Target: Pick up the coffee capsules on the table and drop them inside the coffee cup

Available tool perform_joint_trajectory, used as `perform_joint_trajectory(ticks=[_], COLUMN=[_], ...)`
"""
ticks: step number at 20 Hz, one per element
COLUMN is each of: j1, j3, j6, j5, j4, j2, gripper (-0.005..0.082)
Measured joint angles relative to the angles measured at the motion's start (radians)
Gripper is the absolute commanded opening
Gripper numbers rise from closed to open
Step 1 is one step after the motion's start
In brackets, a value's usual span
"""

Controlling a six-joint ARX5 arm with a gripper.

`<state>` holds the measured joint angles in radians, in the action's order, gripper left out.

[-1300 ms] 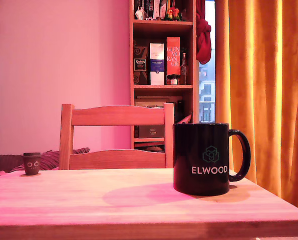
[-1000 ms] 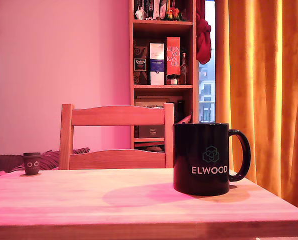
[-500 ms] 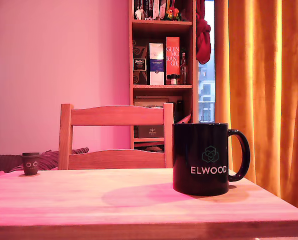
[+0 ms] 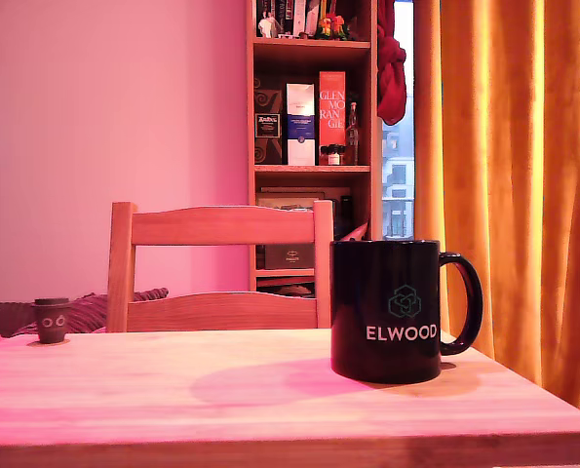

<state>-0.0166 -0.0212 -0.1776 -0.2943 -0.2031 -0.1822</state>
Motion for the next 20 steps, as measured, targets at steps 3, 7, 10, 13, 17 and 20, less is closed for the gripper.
perform_joint_trajectory(ticks=[3, 7, 10, 13, 17, 20], j1=[-0.022, -0.023, -0.023, -0.023, -0.023, -0.032], j3=[0.0, 0.0, 0.0, 0.0, -0.012, -0.034], j6=[0.0, 0.0, 0.0, 0.0, 0.0, 0.025], j5=[0.022, 0.043, 0.095, 0.115, 0.117, 0.118], j4=[-0.074, -0.117, -0.116, -0.116, -0.15, -0.198], j2=[-0.106, -0.192, -0.25, -0.322, -0.407, -0.487], gripper=[-0.0021, -0.0021, -0.0021, -0.0021, -0.0021, -0.0021])
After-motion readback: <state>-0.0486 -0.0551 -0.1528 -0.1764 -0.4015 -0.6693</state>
